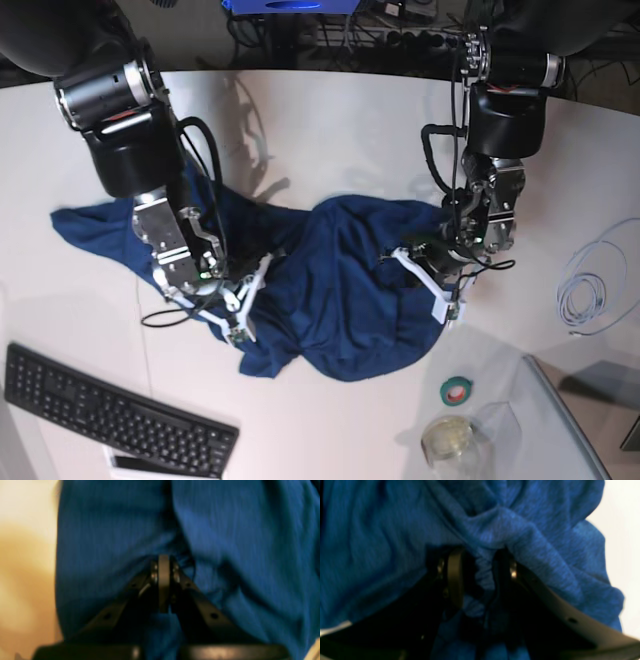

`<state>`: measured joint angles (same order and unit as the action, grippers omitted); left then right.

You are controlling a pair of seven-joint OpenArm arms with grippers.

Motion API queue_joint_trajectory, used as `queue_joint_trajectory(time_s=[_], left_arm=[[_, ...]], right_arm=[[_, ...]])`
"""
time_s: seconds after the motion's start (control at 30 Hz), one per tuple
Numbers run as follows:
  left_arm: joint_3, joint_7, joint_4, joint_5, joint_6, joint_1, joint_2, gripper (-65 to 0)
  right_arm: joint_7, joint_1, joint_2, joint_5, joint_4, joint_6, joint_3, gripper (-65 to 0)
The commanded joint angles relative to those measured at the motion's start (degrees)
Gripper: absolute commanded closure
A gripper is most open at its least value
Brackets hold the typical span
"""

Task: Layout the t-shirt on the table in an organized manner, then fold the t-shirt properly
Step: 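Grasp the shirt with both grippers and pull it apart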

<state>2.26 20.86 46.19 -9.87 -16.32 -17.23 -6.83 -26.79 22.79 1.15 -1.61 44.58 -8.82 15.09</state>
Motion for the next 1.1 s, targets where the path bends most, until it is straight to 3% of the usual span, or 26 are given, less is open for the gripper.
queue_joint_trajectory(time_s=[0.0,0.1,0.23,0.33,0.4,0.5,0.63,0.67,0.77,0.83,1.07], left_arm=[[0.24,0.19,3.96,0.07,0.18,-0.57,-0.33,0.0],[0.77,6.87,16.44,-0.29,0.27,3.65,-0.51,0.0],[0.77,20.5,35.61,-0.37,0.27,9.81,0.02,0.0],[1.21,28.85,48.35,-0.46,0.27,13.76,4.15,0.0],[3.06,31.58,52.75,-0.46,0.27,15.96,8.81,0.0],[5.69,31.58,52.75,-0.29,0.27,17.19,14.79,0.0],[4.55,31.14,46.42,-0.37,0.27,16.84,15.83,0.0],[4.55,29.56,44.93,-0.37,0.27,16.84,15.83,-3.9],[4.73,22.52,40.35,-0.46,0.27,17.45,15.83,-29.1],[4.73,18.92,37.54,-0.46,0.27,17.54,15.75,-42.0],[4.55,11.45,29.1,-0.46,0.27,16.05,15.83,-43.9]], right_arm=[[0.37,-1.03,-0.58,-0.02,4.35,0.25,-0.28,-20.7],[0.02,-6.74,-2.33,-0.02,18.5,-1.69,-0.19,-20.7],[-4.2,-13.16,-2.6,-0.02,34.59,-3.88,-0.63,-20.7],[-6.75,-17.47,-2.69,-0.02,42.68,-4.06,-0.63,-20.7],[-6.75,-20.19,-2.77,0.07,45.84,-4.06,-0.63,-20.7],[-6.66,-23.18,-2.86,0.16,47.95,-4.06,-0.72,-20.7],[-6.66,-25.91,-3.39,-0.02,47.86,-4.06,-4.5,-20.7],[-6.66,-26.35,-3.39,0.07,47.95,-4.15,-5.29,-20.7],[-6.58,-28.02,-4.88,-0.02,48.04,-4.15,-7.31,-20.7],[-6.58,-28.46,-5.76,-0.11,47.95,-4.15,-7.93,-20.7],[-6.49,-30.74,-6.91,-0.11,47.77,-4.15,-12.15,-20.7]])
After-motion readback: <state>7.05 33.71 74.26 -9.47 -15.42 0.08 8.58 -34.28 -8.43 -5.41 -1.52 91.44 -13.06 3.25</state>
